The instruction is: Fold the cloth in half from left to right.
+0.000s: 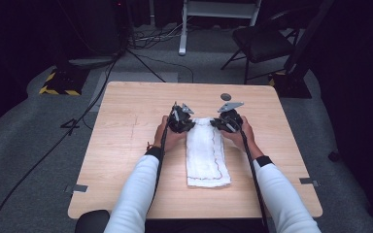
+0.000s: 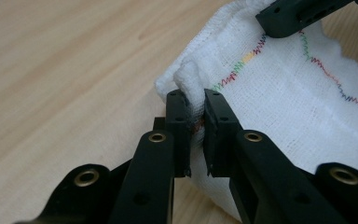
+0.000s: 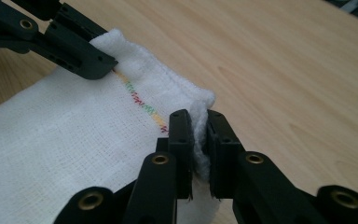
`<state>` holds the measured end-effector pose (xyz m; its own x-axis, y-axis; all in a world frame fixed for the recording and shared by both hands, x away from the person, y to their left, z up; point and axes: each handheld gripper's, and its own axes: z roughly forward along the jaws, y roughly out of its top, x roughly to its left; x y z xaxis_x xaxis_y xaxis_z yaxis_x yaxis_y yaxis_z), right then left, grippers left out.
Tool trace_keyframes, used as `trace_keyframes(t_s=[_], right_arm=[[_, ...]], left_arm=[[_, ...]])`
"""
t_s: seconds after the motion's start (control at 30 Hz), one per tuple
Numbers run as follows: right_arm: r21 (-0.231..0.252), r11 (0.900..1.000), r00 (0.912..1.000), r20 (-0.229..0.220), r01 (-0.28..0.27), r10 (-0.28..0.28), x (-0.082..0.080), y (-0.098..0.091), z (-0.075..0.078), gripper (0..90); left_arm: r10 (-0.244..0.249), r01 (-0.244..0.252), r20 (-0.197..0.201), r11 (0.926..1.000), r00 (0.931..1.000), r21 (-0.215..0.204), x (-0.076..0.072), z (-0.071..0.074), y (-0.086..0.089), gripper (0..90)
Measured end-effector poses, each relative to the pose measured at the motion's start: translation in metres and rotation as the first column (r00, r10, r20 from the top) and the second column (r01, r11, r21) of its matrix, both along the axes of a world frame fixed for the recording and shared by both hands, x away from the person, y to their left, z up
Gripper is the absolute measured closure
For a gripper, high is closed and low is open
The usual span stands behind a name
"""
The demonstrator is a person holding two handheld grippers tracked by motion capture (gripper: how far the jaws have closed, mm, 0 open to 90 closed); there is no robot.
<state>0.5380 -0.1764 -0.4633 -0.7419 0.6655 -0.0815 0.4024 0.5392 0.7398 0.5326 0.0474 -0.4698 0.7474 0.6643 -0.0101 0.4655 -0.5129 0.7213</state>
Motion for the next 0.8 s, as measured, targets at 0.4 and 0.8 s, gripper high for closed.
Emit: trace_keyframes(t_s=[0.4, 0.8], right_arm=[[0.029, 0.9993, 0.9946, 0.100, 0.025, -0.027, 0.001, -0.011, 0.033, 82.9], [0.035, 0.9993, 0.9920, 0.126, 0.009, -0.013, -0.003, -0.013, 0.040, 83.2]], left_arm=[[-0.013, 0.017, 0.077, 0.9989, 0.9969, -0.043, 0.010, 0.027, -0.005, 82.8], [-0.043, 0.046, 0.105, 0.9985, 0.9935, -0.028, 0.007, 0.041, -0.004, 83.1]])
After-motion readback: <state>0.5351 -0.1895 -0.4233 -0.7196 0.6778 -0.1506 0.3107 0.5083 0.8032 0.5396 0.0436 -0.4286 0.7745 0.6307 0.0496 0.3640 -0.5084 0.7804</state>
